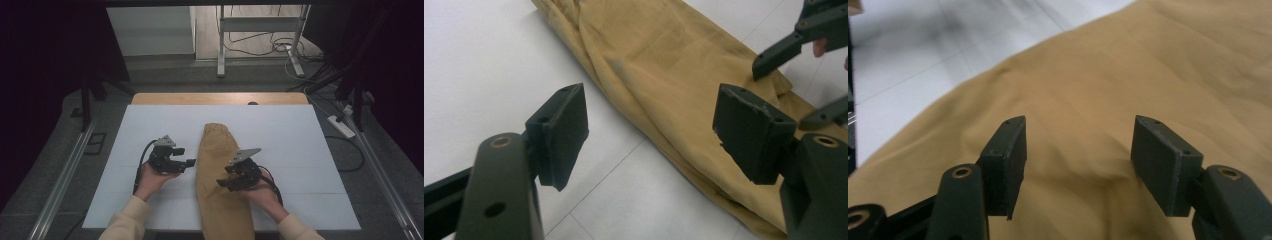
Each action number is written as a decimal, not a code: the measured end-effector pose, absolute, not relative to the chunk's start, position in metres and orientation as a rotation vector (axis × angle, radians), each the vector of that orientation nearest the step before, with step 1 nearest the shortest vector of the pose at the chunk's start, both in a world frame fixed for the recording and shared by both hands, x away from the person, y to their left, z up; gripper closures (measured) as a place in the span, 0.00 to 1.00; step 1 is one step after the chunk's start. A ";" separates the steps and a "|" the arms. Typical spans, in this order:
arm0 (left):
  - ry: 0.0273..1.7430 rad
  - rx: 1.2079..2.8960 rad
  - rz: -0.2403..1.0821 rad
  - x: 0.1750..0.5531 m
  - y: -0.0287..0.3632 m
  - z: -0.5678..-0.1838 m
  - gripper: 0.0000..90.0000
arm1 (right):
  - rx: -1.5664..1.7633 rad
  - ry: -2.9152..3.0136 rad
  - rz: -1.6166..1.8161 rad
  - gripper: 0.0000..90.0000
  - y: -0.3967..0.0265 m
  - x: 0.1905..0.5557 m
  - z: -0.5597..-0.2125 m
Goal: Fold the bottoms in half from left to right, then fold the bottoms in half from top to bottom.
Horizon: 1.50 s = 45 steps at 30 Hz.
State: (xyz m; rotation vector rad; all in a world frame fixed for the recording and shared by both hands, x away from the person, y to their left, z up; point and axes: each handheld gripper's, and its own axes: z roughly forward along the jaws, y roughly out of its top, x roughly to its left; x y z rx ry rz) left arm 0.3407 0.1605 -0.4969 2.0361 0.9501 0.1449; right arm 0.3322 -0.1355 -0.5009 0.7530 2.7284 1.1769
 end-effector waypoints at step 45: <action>0.950 2.047 0.144 0.346 0.158 -0.500 0.33 | 0.883 2.605 1.184 0.41 -0.179 0.360 -0.496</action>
